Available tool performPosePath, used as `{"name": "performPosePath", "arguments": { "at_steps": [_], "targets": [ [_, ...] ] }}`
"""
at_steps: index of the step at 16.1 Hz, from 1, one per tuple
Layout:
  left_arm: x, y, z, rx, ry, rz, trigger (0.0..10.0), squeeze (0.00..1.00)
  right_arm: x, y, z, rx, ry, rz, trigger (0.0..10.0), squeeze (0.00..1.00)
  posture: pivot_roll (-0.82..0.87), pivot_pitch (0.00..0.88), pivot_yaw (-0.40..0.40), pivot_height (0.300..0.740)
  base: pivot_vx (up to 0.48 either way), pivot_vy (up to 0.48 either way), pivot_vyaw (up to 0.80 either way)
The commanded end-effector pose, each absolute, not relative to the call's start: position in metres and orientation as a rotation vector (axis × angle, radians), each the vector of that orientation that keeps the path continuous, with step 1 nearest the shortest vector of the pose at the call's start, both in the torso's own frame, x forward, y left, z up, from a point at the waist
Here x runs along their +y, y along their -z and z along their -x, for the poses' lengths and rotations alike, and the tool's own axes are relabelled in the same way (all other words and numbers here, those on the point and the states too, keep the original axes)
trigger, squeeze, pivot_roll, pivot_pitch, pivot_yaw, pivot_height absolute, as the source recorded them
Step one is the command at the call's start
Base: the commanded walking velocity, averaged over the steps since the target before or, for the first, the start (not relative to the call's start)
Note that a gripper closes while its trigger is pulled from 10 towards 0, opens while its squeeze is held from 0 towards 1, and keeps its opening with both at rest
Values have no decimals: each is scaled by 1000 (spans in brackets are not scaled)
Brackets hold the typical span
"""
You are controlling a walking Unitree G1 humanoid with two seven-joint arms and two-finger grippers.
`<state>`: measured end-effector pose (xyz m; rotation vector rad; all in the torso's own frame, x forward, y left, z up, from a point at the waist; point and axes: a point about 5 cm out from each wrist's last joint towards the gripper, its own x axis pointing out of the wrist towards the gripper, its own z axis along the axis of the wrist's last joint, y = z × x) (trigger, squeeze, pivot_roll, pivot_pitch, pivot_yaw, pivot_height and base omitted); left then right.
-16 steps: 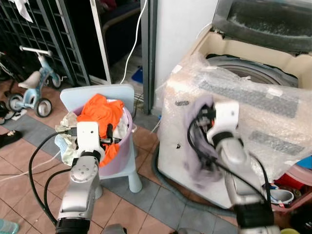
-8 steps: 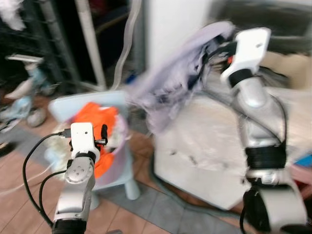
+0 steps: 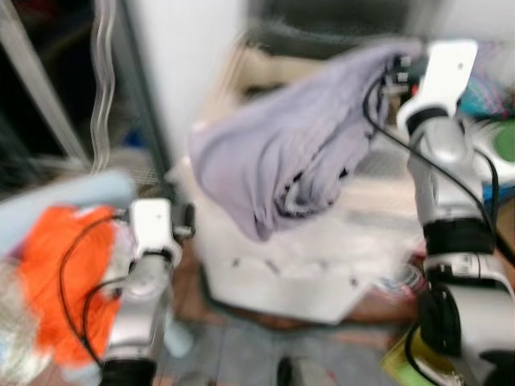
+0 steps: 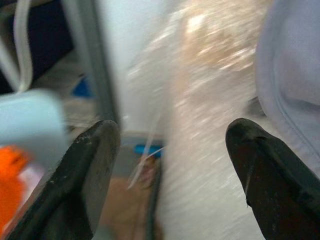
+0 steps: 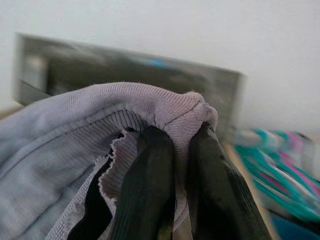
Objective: Clothes washing
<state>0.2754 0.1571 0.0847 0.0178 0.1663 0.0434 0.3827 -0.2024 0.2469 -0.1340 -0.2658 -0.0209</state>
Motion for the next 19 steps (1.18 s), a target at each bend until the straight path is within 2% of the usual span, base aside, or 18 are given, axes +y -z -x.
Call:
{"name": "performPosePath", "arguments": {
  "at_steps": [1,5,9,12,15,19],
  "targets": [
    [169,-84,-273,175,-75,-37,10000,0,-193,-257,-386,-293,-16,145,10000,0,-37,0,-3,740,0,0,-800],
    [166,-84,-274,166,-64,-31,10000,0,-164,-271,-402,-292,-219,270,10000,0,-38,0,-10,740,199,0,-800],
    [169,-84,-272,165,-88,-27,10000,0,-135,-268,-399,-299,-417,315,10000,0,-27,0,-19,740,276,0,0],
    [171,-85,-274,176,-115,-43,10000,0,-109,-264,-388,-360,-624,354,10000,0,-27,0,-11,740,82,0,652],
    [173,-90,-273,179,-149,-62,10000,0,-107,-267,-382,-389,-672,354,10000,0,2,0,-2,740,0,0,640],
    [191,-86,-249,210,-177,-57,10000,0,-107,-269,-378,-423,-702,357,10000,0,-10,0,-10,740,0,0,630]
  ]
}}
